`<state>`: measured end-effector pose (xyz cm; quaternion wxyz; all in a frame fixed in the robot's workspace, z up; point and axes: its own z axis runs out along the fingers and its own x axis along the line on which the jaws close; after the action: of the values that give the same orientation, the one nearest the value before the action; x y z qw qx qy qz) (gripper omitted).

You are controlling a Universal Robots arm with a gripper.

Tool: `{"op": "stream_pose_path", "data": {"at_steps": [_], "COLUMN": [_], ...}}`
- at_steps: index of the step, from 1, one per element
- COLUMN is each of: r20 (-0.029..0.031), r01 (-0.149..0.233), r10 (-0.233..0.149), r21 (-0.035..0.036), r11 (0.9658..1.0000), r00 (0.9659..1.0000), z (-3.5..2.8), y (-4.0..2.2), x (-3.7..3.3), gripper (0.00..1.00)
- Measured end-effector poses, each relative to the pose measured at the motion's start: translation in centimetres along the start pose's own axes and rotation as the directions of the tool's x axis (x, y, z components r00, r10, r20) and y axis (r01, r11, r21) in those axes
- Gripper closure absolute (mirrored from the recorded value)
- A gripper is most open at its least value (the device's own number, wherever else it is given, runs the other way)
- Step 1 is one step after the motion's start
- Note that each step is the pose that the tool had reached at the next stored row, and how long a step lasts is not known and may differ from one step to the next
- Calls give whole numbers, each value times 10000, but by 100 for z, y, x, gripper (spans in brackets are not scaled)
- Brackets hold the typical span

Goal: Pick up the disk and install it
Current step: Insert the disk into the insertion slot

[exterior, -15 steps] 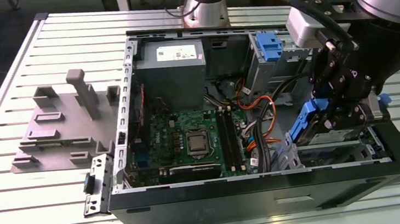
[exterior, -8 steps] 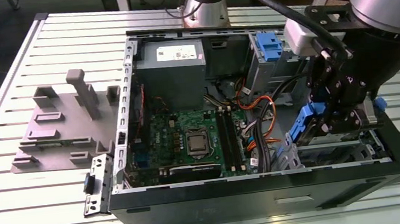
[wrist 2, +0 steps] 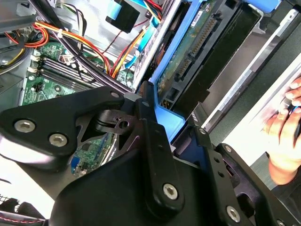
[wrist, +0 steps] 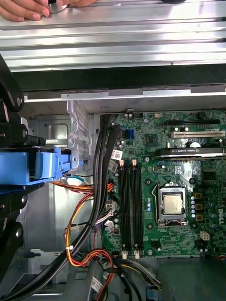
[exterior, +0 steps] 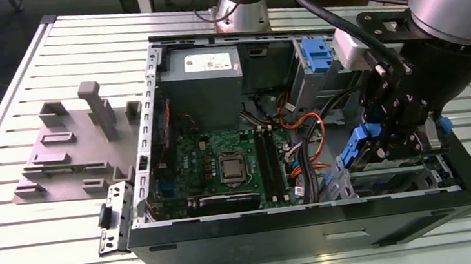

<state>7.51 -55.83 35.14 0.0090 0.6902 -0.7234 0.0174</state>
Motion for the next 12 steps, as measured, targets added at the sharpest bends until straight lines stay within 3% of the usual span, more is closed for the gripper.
{"op": "stream_pose_path", "data": {"at_steps": [5,6,12], "r20": [1,3,0], "r01": [0,0,-1], "r10": [0,0,1], "r21": [0,1,0], "r11": [10000,10000,10000], "r00": [10000,10000,10000], "z": [1,2,15], "y": [0,0,0], "x": [0,0,-1], "gripper": [62,56,56]}}
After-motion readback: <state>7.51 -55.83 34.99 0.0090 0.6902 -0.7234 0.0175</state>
